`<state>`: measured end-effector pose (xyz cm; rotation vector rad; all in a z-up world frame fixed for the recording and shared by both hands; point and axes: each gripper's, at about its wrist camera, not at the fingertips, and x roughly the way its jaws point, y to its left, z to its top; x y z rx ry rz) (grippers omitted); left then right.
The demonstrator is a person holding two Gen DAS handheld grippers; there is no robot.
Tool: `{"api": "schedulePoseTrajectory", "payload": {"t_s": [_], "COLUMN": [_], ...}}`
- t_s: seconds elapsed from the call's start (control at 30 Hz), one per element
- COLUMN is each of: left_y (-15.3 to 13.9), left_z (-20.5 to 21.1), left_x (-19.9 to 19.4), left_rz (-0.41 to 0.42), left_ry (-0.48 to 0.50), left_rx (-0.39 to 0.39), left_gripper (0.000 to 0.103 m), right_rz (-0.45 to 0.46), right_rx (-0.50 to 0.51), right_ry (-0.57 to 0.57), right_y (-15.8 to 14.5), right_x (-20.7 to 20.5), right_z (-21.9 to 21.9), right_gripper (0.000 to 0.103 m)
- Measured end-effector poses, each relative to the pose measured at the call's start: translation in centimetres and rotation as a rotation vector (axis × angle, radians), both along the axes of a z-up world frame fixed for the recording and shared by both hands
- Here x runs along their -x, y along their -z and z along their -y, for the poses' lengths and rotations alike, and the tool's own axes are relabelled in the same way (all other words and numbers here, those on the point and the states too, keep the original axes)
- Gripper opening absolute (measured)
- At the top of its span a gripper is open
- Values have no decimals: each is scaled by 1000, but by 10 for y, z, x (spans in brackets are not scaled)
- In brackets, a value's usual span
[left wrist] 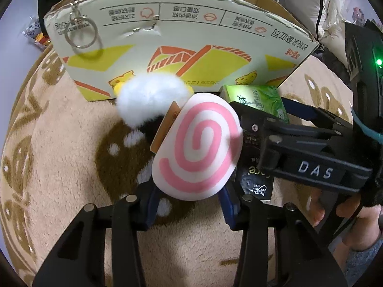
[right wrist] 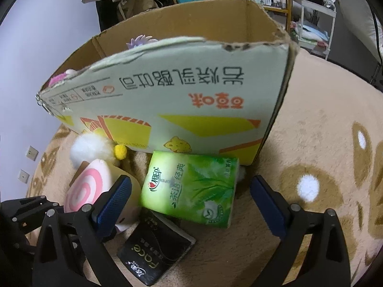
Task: Organize soft objects
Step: 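Grasp the green tissue pack with the right tool while the left grasps the pink swirl cushion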
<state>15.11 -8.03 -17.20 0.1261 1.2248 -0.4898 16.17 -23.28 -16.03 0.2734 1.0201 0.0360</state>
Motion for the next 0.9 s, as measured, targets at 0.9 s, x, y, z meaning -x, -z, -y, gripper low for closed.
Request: {"api": "schedulePoseTrajectory", "payload": {"t_s": [0.9], "left_y": [-32], "left_z": [6], "left_x": [29], "left_rz": [133], "left_ry": [-4], "left_rx": [-69], "left_gripper": [38], "right_rz": [-9], "right_rx": [110], "right_ry": [-44], "right_y": [-2], "right_x": [17], "right_z": [-14], "right_gripper": [81]}}
